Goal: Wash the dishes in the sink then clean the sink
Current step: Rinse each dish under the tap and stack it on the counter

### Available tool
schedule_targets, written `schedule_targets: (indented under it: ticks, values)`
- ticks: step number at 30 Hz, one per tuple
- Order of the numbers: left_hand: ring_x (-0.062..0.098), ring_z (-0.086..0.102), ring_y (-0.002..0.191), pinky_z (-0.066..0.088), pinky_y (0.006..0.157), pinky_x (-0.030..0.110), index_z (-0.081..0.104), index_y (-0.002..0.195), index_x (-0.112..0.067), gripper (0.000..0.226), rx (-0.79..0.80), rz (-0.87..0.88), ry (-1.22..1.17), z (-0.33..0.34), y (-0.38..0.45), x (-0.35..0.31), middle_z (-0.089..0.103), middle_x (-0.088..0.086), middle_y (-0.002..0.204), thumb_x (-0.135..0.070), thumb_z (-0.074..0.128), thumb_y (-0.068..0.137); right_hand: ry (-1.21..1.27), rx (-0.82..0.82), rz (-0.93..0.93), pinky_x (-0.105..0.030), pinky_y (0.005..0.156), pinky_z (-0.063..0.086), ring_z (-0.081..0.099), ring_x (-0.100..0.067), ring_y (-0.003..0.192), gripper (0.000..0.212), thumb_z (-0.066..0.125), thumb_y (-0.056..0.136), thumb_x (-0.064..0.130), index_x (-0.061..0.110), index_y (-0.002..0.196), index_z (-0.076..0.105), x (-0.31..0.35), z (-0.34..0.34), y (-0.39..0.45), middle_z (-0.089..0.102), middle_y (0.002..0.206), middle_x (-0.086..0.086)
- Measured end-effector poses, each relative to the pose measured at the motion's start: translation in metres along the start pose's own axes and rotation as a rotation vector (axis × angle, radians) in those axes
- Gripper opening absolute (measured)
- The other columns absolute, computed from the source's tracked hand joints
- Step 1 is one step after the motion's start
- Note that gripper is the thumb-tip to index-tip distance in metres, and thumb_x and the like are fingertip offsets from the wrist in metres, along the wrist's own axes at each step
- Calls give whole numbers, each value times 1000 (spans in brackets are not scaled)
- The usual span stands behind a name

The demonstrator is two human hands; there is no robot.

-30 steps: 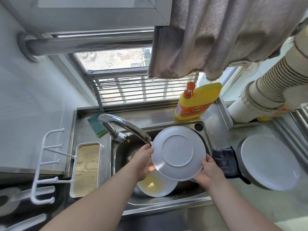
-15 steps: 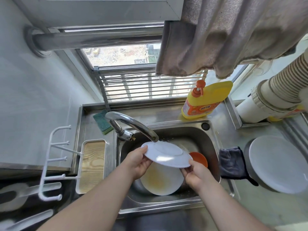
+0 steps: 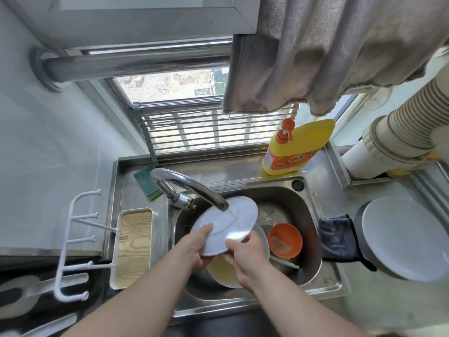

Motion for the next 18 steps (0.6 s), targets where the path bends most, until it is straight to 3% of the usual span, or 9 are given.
schedule_targets:
  ticks: [3,7,11,18]
  values:
    - [36,75,82,63,55,40,64,117,-4,47,-44,77,92,-7,2,3,77,22,99,-29,88,84,-29,57,-6,-51,88,63,71,-33,109,50,70,88,-11,17,128,60,-9,-6,-6,72,119,-11]
    - [43,75,93,64,68,49,61,128,-12,52,-29,258,55,-14,13,0,75,24,111,-16,87,83,13,120,55,-50,89,62,72,-35,109,46,68,89,-14,12,126,63,-5,-13,-8,76,116,-14]
    - [45,74,101,63,74,52,64,129,-17,49,72,331,56,-17,11,-4,76,22,114,-15,84,85,27,156,69,-59,87,61,71,-41,109,45,68,89,-14,12,126,62,10,-14,-2,73,119,-20]
    - [47,70,112,61,87,59,63,135,-23,53,257,372,244,-29,-8,-17,72,21,125,-11,81,86,-132,-75,-9,-56,75,64,75,-42,92,42,83,87,11,10,121,59,47,-40,35,72,112,-21]
Point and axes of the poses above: each hand's wrist, its own y-axis towards the middle knuckle, its own z-axis out of the palm, x = y × z, the point moved 3 cm from there along y, towards the middle knuckle
